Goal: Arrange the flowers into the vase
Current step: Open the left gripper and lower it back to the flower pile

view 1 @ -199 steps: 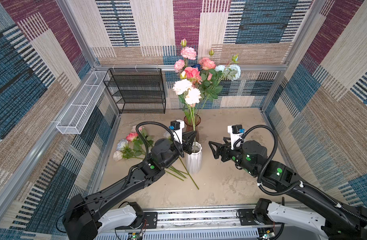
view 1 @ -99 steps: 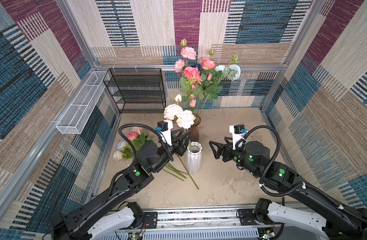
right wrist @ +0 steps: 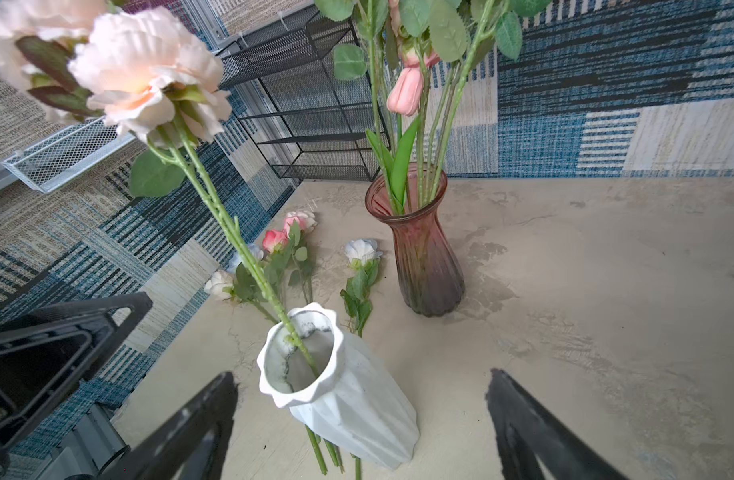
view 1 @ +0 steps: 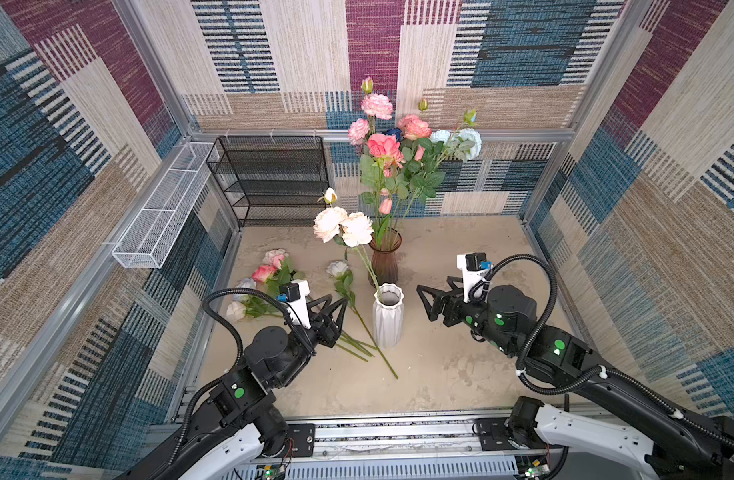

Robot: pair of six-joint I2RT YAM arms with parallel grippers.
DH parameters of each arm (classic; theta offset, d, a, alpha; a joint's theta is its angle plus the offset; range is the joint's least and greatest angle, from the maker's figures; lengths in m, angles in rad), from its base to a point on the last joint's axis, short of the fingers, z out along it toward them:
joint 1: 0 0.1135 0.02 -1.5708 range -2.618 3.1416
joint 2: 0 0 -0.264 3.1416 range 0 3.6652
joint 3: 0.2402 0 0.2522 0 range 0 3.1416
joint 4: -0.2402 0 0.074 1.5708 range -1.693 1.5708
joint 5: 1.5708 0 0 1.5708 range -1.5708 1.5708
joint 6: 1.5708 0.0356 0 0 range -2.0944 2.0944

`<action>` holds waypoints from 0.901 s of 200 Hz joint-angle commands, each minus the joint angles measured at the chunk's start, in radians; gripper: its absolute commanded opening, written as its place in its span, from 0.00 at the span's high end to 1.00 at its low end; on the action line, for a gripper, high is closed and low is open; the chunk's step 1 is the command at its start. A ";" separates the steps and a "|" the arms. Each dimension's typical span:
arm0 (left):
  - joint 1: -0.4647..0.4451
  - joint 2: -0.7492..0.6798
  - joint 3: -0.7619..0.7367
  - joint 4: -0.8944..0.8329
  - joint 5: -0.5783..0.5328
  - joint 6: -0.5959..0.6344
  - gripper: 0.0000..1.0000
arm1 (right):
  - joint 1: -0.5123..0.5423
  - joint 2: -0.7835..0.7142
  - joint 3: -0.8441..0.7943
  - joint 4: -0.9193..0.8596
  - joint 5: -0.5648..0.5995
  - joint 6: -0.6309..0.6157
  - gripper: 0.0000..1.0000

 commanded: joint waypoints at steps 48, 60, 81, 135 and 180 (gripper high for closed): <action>0.270 0.205 0.022 -0.266 0.103 -0.270 0.61 | 0.001 0.004 -0.004 0.036 -0.018 0.012 0.06; 0.352 0.272 0.018 -0.251 0.188 -0.299 0.64 | 0.001 0.001 -0.005 0.036 -0.017 0.013 0.06; 0.441 0.366 0.002 -0.194 0.235 -0.344 0.65 | 0.001 -0.010 -0.012 0.033 -0.015 0.015 0.06; 0.621 0.595 -0.022 -0.143 0.215 -0.437 0.73 | 0.001 -0.040 -0.026 0.025 -0.004 0.015 0.06; 0.692 0.742 -0.055 0.124 0.264 -0.464 0.69 | 0.001 -0.047 -0.032 0.021 0.005 0.010 0.06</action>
